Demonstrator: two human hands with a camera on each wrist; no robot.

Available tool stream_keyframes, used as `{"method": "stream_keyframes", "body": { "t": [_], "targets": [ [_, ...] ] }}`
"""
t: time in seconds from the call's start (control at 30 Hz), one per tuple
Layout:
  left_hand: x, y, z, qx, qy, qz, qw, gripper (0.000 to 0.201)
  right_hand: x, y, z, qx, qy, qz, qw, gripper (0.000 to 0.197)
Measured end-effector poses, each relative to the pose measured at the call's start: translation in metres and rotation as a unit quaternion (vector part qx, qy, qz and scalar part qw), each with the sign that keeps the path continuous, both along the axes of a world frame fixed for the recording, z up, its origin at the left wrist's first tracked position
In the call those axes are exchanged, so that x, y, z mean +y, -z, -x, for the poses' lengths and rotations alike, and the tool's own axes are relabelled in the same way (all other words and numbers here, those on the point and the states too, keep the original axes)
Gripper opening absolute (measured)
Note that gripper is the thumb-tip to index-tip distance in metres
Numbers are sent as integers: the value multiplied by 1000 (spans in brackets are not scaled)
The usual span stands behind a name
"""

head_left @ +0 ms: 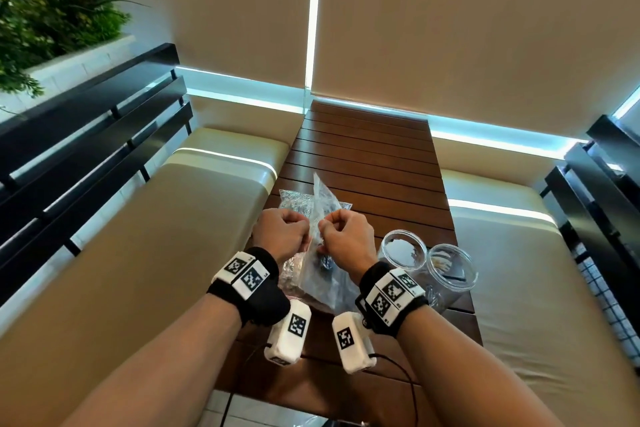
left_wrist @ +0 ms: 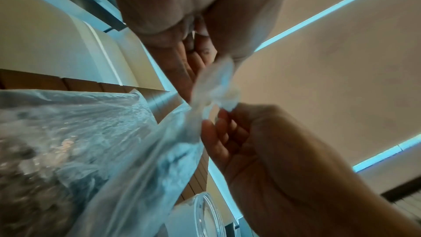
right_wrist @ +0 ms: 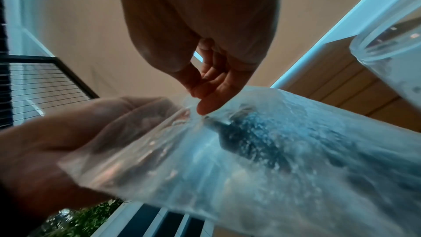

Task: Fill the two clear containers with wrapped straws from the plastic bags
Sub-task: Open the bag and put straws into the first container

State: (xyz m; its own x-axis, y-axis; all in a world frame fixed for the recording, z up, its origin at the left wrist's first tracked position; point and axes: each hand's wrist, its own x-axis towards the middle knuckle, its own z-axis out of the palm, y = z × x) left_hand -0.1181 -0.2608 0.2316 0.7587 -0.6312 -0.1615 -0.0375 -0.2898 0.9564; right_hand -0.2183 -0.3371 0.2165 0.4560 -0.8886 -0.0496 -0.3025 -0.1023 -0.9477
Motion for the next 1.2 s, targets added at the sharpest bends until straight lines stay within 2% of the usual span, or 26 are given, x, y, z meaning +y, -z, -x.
{"method": "stream_keyframes", "body": {
  "t": [0.1, 0.2, 0.27, 0.33, 0.5, 0.6, 0.67, 0.73, 0.8, 0.9, 0.97, 1.03, 1.13, 1.2],
  "targets": [
    [-7, -10, 5, -186, 4, -41, 982, 8, -4, -2, 0, 12, 6, 64, 998, 11],
    [-11, -19, 7, -246, 99, -76, 961, 19, -5, -3, 4, 23, -33, 34, 999, 11],
    [-14, -16, 0, -206, 142, -102, 963, 19, -3, -1, 9, 8, -50, -11, 999, 10],
    [-14, -11, -5, -157, 133, -117, 972, 19, -2, 2, 13, -9, -44, -30, 999, 11],
    [-11, -5, 5, -263, 110, -151, 946, 23, 5, 8, 10, 53, 23, 42, 997, 17],
    [5, 2, -17, -210, 69, -178, 959, 13, -10, 5, 23, 30, 127, 39, 991, 14],
    [13, 5, -35, -193, 25, -158, 968, 14, -24, -2, 36, 14, 173, 62, 983, 11],
    [15, 1, -43, -206, 22, -153, 966, 20, -28, -10, 45, 36, 174, 117, 977, 11],
    [9, -1, -49, -192, 17, -112, 975, 24, -31, -16, 47, 54, 168, 160, 971, 12],
    [6, -1, -51, -109, 24, -39, 993, 27, -42, -14, 51, 110, 158, 206, 959, 11],
    [10, -3, -37, -49, 59, -31, 997, 25, -38, -15, 50, 149, 98, 298, 938, 14],
    [10, -6, -18, -22, 95, -27, 995, 25, -22, -23, 38, 140, -43, 381, 913, 14],
    [7, -2, -3, -60, 115, -30, 991, 24, -1, -34, 14, 190, -278, 375, 864, 15],
    [7, 2, -3, -65, 125, -28, 990, 27, -2, -32, 3, 278, -331, 396, 811, 15]
  ]
}}
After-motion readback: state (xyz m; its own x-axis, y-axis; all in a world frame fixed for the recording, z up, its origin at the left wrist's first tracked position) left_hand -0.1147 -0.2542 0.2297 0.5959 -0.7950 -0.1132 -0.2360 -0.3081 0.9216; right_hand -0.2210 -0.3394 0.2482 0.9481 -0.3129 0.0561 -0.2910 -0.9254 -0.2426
